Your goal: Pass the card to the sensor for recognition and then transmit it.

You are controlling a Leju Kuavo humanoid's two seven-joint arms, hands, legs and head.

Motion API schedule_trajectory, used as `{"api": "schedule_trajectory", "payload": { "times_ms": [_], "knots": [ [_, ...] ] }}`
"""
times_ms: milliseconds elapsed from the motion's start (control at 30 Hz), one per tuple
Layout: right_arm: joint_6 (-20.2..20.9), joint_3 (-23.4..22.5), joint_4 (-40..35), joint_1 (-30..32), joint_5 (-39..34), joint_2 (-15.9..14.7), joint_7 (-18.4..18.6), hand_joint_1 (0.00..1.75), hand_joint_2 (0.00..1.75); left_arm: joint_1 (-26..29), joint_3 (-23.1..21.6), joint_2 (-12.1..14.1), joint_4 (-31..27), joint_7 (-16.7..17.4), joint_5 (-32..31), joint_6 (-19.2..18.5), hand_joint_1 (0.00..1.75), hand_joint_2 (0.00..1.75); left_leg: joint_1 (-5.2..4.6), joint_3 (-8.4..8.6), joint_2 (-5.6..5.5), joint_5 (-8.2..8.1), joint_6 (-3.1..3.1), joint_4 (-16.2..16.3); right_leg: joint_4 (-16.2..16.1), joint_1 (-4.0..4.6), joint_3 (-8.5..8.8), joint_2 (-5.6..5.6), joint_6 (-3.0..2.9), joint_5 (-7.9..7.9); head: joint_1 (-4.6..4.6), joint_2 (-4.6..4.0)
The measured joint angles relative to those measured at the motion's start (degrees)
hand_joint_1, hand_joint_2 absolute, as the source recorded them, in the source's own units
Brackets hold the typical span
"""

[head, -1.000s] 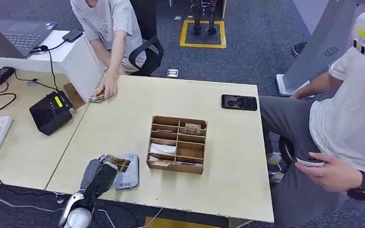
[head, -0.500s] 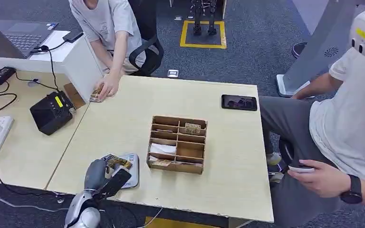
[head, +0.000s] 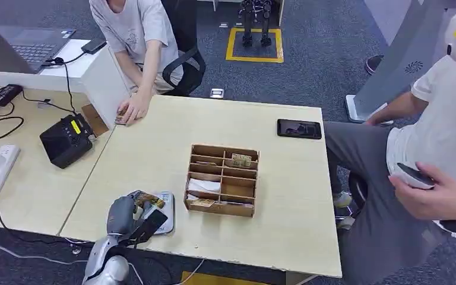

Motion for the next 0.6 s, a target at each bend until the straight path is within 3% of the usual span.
{"api": "schedule_trajectory", "payload": {
  "times_ms": [33, 133, 200, 267, 400, 500, 600],
  "knots": [
    [0.0, -0.1, 0.0, 0.0, 0.0, 0.0, 0.0, 0.0, 1.75, 0.0, 0.4, -0.2, -0.1, -1.4, 3.0, -1.4, 1.75, 1.75, 0.0, 0.02, 0.01, 0.01, -0.01, 0.0, 0.0, 0.0, 0.0, 0.01, 0.0, 0.01, -0.02, 0.0],
    [0.2, -0.9, 0.0, 0.0, 1.2, 0.0, 0.0, 0.0, 1.75, 0.3, 0.9, -0.6, -4.9, -3.3, 18.2, -11.6, 1.75, 1.75, 0.01, -0.06, -0.05, 0.15, 0.04, 0.0, 0.0, 0.01, -0.11, -0.02, 0.01, 0.04, 0.0, 0.0],
    [0.3, -1.1, 0.0, 0.0, 2.2, 0.0, 0.1, 0.0, 1.75, -0.7, 1.3, -0.5, -8.4, -3.3, 24.8, -13.8, 1.75, 1.75, 0.03, -0.18, -0.06, 0.2, 0.02, 0.0, 0.0, 0.03, -0.21, -0.02, 0.01, 0.09, 0.0, 0.0],
    [0.7, -1.2, 0.0, 0.0, 3.0, 0.0, 0.1, 0.0, 1.75, -3.5, 2.0, 0.6, -11.2, -3.3, 28.6, -14.2, 1.75, 1.75, 0.04, -0.27, -0.07, 0.27, -0.01, 0.0, 0.0, 0.03, -0.31, -0.02, 0.02, 0.18, 0.02, 0.0],
    [0.9, -1.3, 0.0, -0.2, 3.9, 0.0, 0.0, 0.0, 1.75, -10.4, 3.7, 3.3, -14.1, -3.3, 30.0, -14.6, 1.75, 1.75, 0.04, -0.29, -0.08, 0.33, -0.06, 0.0, 0.1, 0.03, -0.34, -0.02, -0.03, 0.25, -0.02, 0.0],
    [0.9, -1.4, 0.0, -0.2, 3.9, 0.0, 0.0, 0.0, 1.75, -11.8, 4.1, 3.9, -15.0, -3.5, 30.3, -14.3, 1.75, 1.75, 0.04, -0.31, -0.08, 0.33, -0.06, 0.0, 0.1, 0.03, -0.38, -0.01, -0.03, 0.24, 0.0, 0.0],
    [1.3, -1.4, 0.0, -0.4, 4.7, 0.0, -0.1, 0.0, 1.75, -13.2, 4.3, 4.2, -15.1, -4.1, 29.2, -11.4, 1.75, 1.75, 0.04, -0.44, -0.06, 0.34, -0.06, 0.0, 0.1, 0.03, -0.54, 0.02, -0.03, 0.25, 0.02, 0.0]
  ]
}}
